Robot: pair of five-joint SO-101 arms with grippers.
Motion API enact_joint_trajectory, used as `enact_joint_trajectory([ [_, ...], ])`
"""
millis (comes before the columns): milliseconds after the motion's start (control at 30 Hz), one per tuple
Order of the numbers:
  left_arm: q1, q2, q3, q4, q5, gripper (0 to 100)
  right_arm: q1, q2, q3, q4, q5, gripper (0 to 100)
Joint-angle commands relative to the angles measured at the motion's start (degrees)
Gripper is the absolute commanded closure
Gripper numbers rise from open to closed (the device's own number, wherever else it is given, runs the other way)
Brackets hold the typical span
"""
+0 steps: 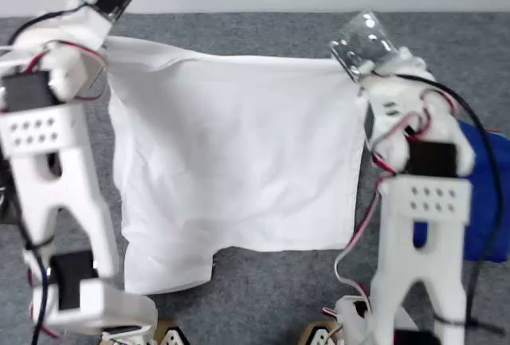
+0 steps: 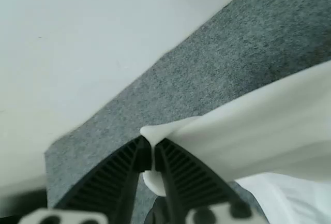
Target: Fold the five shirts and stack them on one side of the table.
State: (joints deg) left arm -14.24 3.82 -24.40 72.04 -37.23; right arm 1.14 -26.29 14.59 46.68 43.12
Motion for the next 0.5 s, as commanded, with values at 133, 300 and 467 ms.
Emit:
enact_joint_trajectory([
  [133, 0.88, 15.65, -8.22, -10.73, -0.18, 100, -1.36, 13.76, -0.79, -21.93, 1.76, 98.8],
  [300, 2.20, 25.23, -21.41, -11.78, -0.18, 100, -1.89, 20.79, -0.79, -33.54, 6.68, 98.8],
  [467, 3.69, 32.79, -33.54, -7.82, -0.18, 100, -1.98, 25.71, -5.01, -35.56, 7.82, 98.8],
])
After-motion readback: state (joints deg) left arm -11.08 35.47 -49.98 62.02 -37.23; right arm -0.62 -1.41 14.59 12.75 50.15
